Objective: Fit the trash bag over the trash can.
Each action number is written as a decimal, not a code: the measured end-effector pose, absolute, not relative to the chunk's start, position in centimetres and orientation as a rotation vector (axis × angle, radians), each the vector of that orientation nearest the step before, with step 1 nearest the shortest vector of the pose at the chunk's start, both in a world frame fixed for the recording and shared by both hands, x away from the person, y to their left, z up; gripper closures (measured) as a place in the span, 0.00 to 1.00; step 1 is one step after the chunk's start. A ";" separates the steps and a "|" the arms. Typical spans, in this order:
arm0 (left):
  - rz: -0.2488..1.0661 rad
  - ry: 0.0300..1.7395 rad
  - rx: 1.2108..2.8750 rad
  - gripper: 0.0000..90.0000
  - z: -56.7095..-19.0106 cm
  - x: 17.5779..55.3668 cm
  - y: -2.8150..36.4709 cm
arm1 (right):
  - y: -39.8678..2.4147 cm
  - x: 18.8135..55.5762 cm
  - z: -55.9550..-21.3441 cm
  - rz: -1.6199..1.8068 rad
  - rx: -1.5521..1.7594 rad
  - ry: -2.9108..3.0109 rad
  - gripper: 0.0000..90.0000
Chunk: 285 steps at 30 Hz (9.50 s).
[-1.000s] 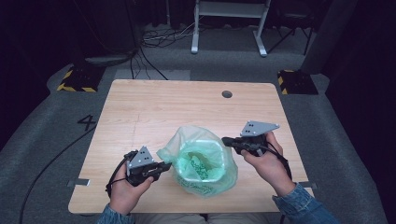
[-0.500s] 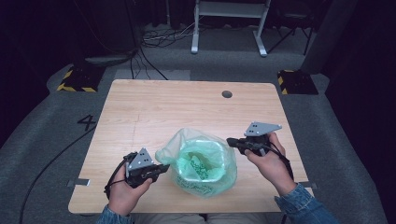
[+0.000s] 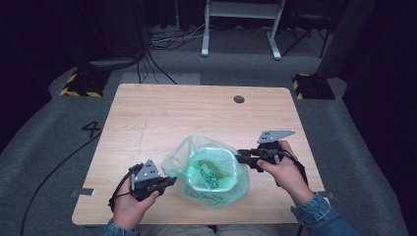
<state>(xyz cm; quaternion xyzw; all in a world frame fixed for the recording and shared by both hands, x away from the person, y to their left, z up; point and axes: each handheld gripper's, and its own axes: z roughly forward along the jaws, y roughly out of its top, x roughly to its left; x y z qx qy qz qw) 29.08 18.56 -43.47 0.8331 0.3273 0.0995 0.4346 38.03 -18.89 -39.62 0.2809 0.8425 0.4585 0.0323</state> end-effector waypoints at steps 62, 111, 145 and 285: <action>0.182 0.640 2.213 1.00 -43.9 27.9 15.5 | -17.4 28.9 -41.4 1.221 0.605 2.697 1.00; 0.376 0.919 2.122 0.33 -45.9 28.6 23.1 | -17.0 32.2 -33.7 1.304 0.482 2.568 0.76; 0.369 0.854 2.106 0.32 -45.9 28.5 22.1 | -8.1 33.2 -36.5 1.144 0.239 2.904 0.68; 0.392 0.822 2.028 0.29 -43.7 32.6 17.7 | -19.8 34.8 -41.0 1.198 0.792 2.438 0.30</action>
